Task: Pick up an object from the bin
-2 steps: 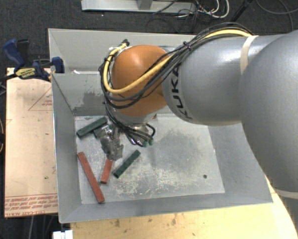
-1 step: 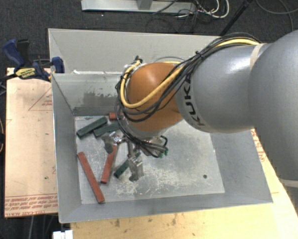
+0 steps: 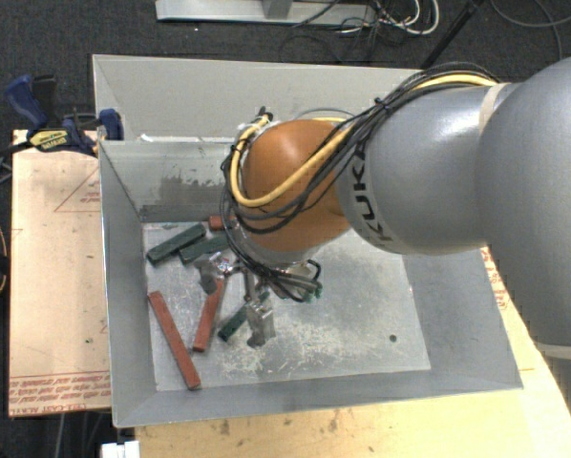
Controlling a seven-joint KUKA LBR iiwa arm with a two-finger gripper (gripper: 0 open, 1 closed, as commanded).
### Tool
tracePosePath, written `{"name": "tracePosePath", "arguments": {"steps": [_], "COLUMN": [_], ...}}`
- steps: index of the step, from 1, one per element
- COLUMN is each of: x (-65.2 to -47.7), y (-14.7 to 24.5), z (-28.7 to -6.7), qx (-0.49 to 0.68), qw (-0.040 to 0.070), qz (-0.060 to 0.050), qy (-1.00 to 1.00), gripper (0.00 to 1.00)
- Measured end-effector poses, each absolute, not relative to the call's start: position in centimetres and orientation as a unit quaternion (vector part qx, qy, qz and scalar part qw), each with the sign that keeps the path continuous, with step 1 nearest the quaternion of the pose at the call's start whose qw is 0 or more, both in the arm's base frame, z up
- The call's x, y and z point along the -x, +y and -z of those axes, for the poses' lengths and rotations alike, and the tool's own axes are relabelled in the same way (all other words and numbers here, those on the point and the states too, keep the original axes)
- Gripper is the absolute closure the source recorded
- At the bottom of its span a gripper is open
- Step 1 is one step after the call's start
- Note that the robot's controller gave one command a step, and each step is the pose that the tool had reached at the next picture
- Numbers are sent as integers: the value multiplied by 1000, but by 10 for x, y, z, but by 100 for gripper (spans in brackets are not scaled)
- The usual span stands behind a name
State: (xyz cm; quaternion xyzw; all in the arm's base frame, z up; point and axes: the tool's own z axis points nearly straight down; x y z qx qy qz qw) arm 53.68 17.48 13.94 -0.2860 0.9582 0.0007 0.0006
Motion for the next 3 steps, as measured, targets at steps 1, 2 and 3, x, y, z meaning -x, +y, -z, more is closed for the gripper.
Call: {"name": "tracePosePath", "arguments": {"steps": [1, 2, 3], "x": [-573, -573, -593], "y": [151, 151, 156], "z": [-72, -72, -201], "qx": [500, 500, 508], "qw": [0, 0, 2], "qz": [-1, -1, -1], "qy": [866, 866, 861], "gripper": [100, 100, 100]}}
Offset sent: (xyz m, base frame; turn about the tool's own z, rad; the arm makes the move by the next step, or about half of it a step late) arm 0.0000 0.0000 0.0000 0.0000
